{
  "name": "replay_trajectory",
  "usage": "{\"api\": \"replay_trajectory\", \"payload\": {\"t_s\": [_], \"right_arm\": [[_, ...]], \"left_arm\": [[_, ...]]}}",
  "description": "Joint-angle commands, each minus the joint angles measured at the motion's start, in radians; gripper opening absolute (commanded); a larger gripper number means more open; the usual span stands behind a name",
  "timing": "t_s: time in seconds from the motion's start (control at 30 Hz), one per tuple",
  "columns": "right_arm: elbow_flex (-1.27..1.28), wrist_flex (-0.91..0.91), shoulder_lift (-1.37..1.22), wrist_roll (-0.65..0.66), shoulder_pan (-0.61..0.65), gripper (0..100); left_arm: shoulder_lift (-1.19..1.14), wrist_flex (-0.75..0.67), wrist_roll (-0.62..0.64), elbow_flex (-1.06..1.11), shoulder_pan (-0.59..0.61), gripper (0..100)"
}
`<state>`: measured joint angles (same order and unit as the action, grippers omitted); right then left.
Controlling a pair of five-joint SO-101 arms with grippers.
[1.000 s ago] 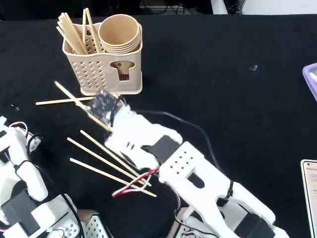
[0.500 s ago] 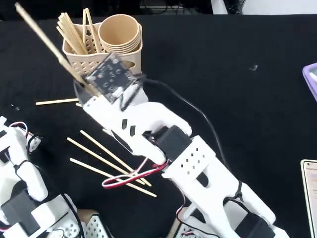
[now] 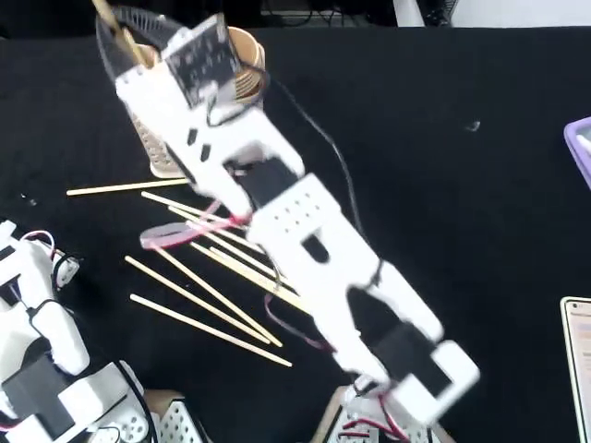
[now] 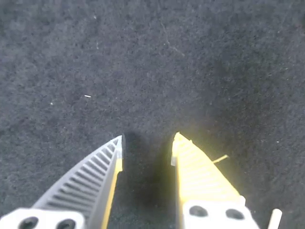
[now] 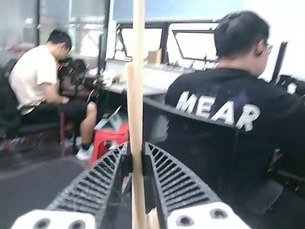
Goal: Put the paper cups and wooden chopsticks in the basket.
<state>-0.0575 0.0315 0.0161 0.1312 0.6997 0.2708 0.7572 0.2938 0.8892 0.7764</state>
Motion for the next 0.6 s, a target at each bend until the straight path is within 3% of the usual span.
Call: {"api": "replay_trajectory", "payload": {"t_s": [0.0,0.27,0.57], "right_arm": [[-0.291,-0.005,-0.137,-0.005,-0.035,1.1],[-0.604,0.201,-0.328,-0.006,-0.037,1.1],[-0.654,0.319,-0.469,-0.008,-0.083,1.1]], "left_arm": [[0.014,-0.009,0.003,-0.016,-0.01,18],[0.014,-0.009,0.003,-0.018,-0.012,18],[0.014,-0.009,0.003,-0.018,-0.012,18]]}}
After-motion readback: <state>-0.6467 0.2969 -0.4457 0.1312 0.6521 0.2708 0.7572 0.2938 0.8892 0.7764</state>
